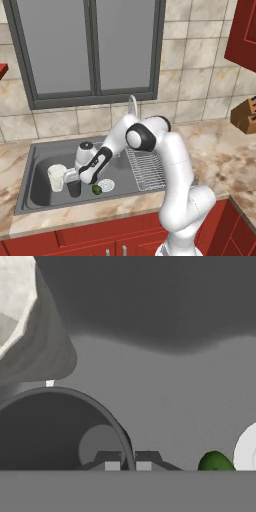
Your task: Pick the jug and glass cup and place them in the sink. Then turn on the water.
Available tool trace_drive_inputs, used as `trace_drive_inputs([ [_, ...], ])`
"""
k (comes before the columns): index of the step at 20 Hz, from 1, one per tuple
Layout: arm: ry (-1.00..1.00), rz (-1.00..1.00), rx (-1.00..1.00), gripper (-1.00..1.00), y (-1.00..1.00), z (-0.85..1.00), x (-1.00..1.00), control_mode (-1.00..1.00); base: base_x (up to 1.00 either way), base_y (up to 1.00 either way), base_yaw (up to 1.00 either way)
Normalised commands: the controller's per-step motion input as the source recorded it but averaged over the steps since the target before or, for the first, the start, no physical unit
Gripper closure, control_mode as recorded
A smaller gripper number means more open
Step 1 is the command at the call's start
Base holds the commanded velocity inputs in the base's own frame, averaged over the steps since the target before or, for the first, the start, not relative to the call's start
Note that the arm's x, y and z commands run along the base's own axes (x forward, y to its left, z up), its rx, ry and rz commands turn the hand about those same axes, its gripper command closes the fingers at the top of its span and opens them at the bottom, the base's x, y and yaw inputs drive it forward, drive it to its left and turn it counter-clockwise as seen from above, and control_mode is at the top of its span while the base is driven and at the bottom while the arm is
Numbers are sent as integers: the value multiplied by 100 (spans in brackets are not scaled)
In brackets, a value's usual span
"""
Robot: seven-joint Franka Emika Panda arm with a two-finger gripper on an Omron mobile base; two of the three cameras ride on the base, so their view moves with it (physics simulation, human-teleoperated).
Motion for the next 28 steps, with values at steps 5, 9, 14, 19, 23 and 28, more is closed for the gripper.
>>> trace_drive_inputs([
  [5, 4, 0, 0, 100, 0, -14, 0, -100, 0, 0, 0],
  [9, 2, 0, 0, 100, 0, -12, 1, -100, 0, 0, 0],
  [14, 0, 0, 0, -100, 0, -6, 3, -100, 0, 0, 0],
  [19, 0, 0, 0, -100, 0, 0, 1, -100, 0, 0, 0],
  [23, 0, 0, 0, -100, 0, 0, 0, -100, 0, 0, 0],
  [28, 0, 0, 0, -100, 0, 0, 0, -100, 0, 0, 0],
])
